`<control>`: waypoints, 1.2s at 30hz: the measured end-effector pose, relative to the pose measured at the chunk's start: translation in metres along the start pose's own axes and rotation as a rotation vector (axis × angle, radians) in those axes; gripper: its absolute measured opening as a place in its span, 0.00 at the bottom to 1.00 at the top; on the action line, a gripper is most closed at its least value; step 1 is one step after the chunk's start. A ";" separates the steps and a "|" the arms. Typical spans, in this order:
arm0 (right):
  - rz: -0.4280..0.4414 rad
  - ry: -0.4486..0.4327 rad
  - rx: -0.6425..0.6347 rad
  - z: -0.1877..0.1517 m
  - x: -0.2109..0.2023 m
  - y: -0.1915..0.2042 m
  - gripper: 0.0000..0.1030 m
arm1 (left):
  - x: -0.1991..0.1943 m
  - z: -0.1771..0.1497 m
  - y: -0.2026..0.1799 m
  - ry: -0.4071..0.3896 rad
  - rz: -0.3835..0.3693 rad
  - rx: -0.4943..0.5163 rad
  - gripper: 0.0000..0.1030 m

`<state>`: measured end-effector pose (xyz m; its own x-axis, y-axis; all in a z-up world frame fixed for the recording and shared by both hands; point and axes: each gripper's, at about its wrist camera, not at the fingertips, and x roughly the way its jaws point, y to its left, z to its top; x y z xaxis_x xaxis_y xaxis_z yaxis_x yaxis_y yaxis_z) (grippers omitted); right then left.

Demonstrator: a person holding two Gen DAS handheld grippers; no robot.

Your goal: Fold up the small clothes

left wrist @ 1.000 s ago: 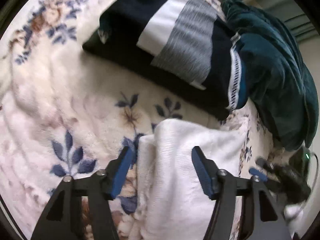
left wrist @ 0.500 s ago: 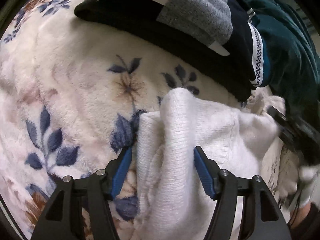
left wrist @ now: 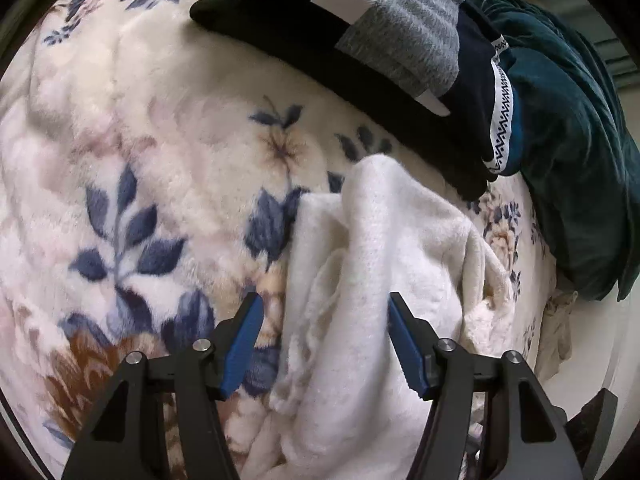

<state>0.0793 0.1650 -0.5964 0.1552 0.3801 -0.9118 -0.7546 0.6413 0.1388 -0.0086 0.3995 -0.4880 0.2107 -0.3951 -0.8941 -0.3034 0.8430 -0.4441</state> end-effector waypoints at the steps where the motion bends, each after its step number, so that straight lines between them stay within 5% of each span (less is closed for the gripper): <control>1: 0.012 0.028 -0.008 -0.004 0.002 0.005 0.26 | -0.002 -0.002 0.000 -0.004 0.001 0.003 0.58; 4: 0.139 0.046 0.058 -0.006 -0.009 -0.001 0.49 | -0.006 -0.005 0.000 -0.017 0.016 0.016 0.58; 7: 0.292 -0.021 0.238 -0.001 -0.039 -0.024 0.51 | 0.000 -0.009 0.005 -0.013 0.035 0.023 0.60; 11: 0.233 -0.214 0.604 0.004 -0.072 -0.088 0.63 | 0.002 -0.011 0.006 -0.005 0.036 0.017 0.60; 13: 0.163 -0.232 0.705 0.011 -0.070 -0.115 0.64 | -0.004 -0.011 -0.002 -0.012 0.059 0.034 0.60; 20: -0.069 -0.042 0.867 0.045 -0.005 -0.189 0.64 | -0.016 0.010 -0.072 -0.068 0.069 0.185 0.58; 26: 0.055 0.095 0.969 0.056 0.075 -0.257 0.64 | 0.046 0.036 -0.094 0.031 0.112 0.214 0.58; 27: 0.080 0.103 0.977 0.055 0.079 -0.260 0.60 | 0.048 0.037 -0.092 0.027 0.119 0.214 0.58; 28: 0.112 0.078 0.976 0.054 0.080 -0.261 0.38 | 0.048 0.038 -0.090 0.027 0.119 0.209 0.58; 30: 0.169 0.009 0.923 0.054 0.069 -0.252 0.11 | 0.045 0.038 -0.077 0.031 0.099 0.163 0.58; 36: 0.099 -0.207 0.599 0.048 -0.009 -0.160 0.10 | 0.005 0.032 -0.052 -0.003 -0.037 -0.012 0.58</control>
<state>0.2289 0.0908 -0.5922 0.2681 0.5393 -0.7983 -0.2940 0.8349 0.4653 0.0383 0.3655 -0.4676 0.2245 -0.4246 -0.8771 -0.3069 0.8235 -0.4772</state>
